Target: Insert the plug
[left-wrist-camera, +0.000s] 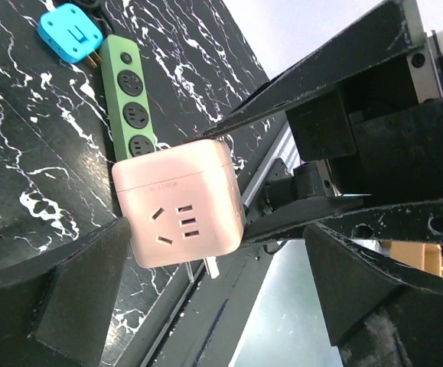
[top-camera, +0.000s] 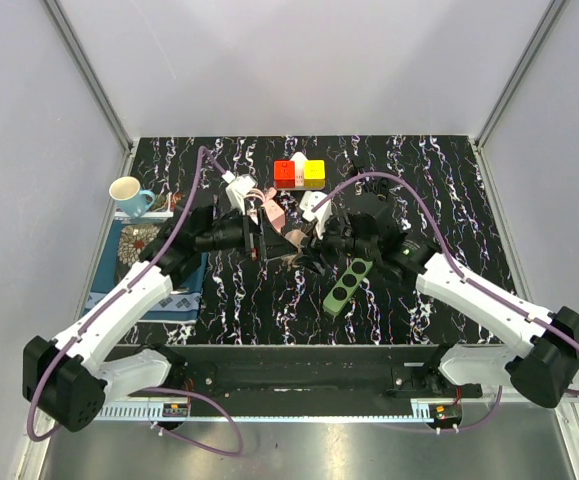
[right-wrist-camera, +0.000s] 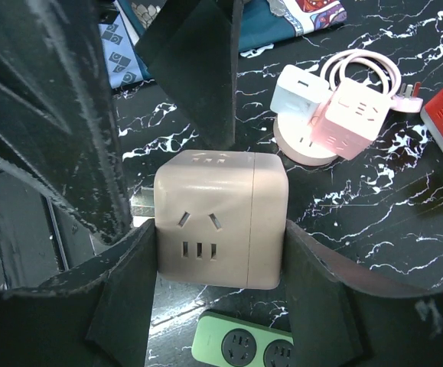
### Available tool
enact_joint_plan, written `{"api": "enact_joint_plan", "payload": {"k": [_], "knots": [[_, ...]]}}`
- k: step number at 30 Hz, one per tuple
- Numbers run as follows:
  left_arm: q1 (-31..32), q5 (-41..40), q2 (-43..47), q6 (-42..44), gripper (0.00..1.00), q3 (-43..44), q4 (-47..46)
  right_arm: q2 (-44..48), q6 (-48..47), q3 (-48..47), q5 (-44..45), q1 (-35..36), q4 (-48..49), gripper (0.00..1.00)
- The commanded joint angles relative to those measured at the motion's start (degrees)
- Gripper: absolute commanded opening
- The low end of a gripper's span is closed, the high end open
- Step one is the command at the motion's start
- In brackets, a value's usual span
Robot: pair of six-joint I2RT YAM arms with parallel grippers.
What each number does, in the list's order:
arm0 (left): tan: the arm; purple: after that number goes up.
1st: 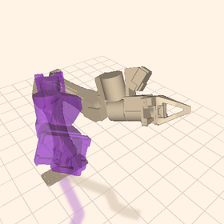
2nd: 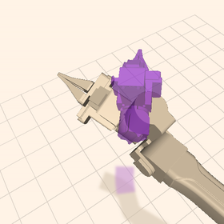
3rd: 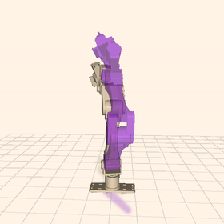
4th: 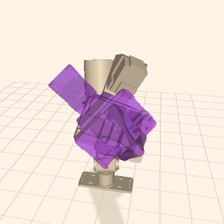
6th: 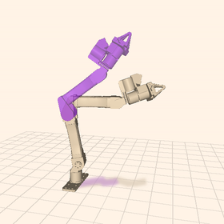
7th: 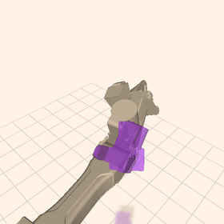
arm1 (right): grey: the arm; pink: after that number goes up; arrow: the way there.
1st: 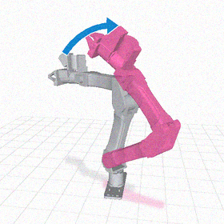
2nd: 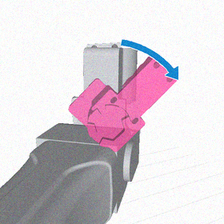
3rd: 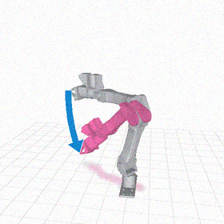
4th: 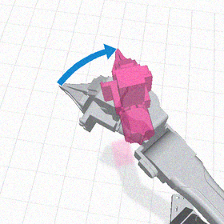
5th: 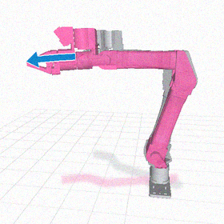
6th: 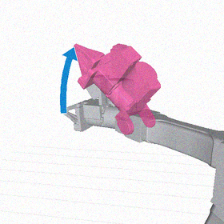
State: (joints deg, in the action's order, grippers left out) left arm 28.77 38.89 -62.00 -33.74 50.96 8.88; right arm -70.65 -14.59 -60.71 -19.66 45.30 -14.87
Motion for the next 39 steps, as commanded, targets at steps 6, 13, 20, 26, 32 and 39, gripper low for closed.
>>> {"api": "enact_joint_plan", "payload": {"k": [6, 13, 20, 26, 32, 39], "knots": [[-0.30, 8.74, -5.94, -4.58, 0.92, 4.32, -2.56, 3.59, -2.55, 0.33, 0.68, 0.84, 2.83, 0.18], [-0.30, 3.83, -7.79, -3.62, 0.91, 3.80, -0.01, 4.12, -2.29, 0.41, -0.03, 0.93, 2.83, 0.18], [-0.47, 4.88, -8.49, -5.63, 0.89, 2.66, -2.38, 4.91, -0.88, 2.34, 0.85, 0.93, 5.03, 0.18], [-0.39, 6.81, -8.40, -9.41, 0.80, 0.02, -6.59, 5.26, 1.31, 4.10, 0.06, 0.93, 7.92, 0.19], [-0.39, 8.92, -8.67, -10.21, 0.71, -0.68, -6.43, 5.44, 2.02, 5.07, 0.24, 0.93, 9.60, 0.20], [-0.39, 9.97, -8.84, -10.12, 0.54, -1.21, -5.90, 4.73, 2.99, 4.98, -0.55, 0.93, 10.83, 0.20]]}}
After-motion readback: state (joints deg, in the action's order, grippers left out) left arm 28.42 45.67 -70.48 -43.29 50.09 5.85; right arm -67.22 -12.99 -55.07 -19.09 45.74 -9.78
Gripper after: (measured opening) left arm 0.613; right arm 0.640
